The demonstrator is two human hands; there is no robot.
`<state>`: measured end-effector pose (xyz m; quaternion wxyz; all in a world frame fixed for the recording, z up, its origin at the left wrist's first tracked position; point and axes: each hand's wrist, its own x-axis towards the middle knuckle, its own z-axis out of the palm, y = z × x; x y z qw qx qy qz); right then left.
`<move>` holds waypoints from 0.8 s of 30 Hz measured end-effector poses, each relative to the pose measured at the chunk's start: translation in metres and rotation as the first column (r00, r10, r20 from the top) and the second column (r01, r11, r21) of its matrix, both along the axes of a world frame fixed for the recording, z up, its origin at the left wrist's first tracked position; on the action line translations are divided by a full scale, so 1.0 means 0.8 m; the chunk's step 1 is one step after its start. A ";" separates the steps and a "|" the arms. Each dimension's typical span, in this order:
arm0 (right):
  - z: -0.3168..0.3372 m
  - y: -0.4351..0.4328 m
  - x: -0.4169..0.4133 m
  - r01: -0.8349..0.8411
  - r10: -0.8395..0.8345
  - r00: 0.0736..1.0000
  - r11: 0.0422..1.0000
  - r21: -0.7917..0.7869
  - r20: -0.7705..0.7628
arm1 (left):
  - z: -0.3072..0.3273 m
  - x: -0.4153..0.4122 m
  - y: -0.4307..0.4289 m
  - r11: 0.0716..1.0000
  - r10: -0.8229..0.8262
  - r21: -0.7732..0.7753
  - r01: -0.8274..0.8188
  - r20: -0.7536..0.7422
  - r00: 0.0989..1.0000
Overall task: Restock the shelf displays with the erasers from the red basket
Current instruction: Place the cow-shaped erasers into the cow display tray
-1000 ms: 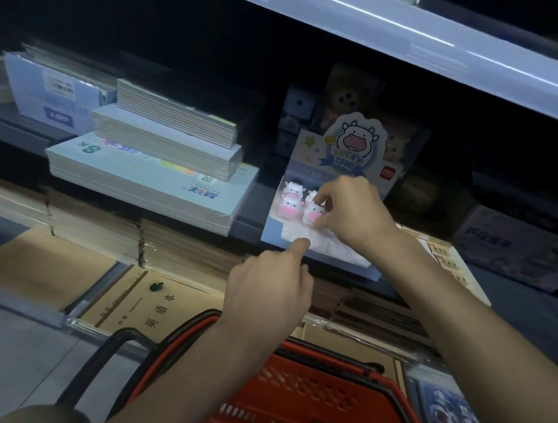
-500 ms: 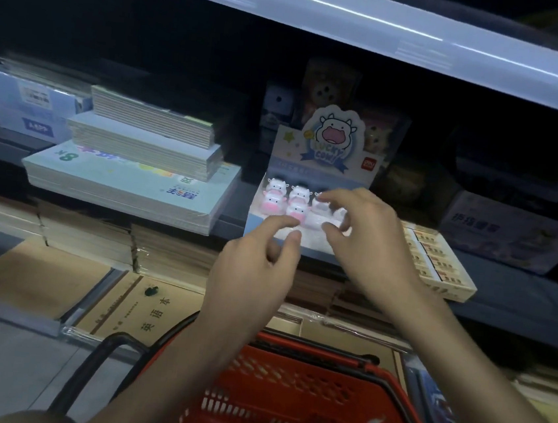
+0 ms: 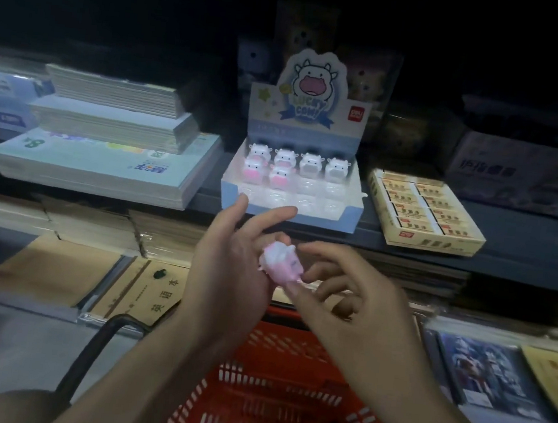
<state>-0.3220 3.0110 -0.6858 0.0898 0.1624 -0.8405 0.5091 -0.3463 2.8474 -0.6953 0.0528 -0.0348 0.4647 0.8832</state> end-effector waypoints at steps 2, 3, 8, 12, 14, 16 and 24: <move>-0.005 0.000 0.001 0.030 -0.018 0.998 0.978 0.205 -0.058 | -0.001 0.002 0.007 0.988 -0.007 -0.156 0.001 -0.038 0.999; -0.007 -0.001 0.001 0.045 -0.011 0.994 0.945 0.324 -0.105 | -0.002 0.004 0.010 0.977 -0.015 -0.214 0.001 -0.066 0.998; -0.014 0.000 0.001 0.065 0.032 0.982 0.865 0.497 -0.185 | -0.008 0.008 0.026 0.974 -0.037 -0.227 0.020 -0.072 0.997; -0.011 0.005 -0.002 0.123 -0.014 0.971 0.884 0.452 -0.237 | -0.010 0.006 0.028 0.978 -0.045 -0.207 0.032 -0.058 0.997; -0.010 0.008 -0.006 0.176 -0.071 0.962 0.897 0.406 -0.262 | -0.013 0.004 0.029 0.960 -0.040 -0.280 0.027 -0.039 0.998; -0.008 0.012 -0.010 0.213 -0.120 0.957 0.910 0.356 -0.265 | -0.017 0.005 0.032 0.943 -0.064 -0.327 0.059 -0.006 0.998; -0.003 0.015 -0.008 0.210 -0.144 0.968 0.913 0.351 -0.203 | -0.017 0.015 0.036 0.932 -0.109 -0.356 0.072 -0.084 0.991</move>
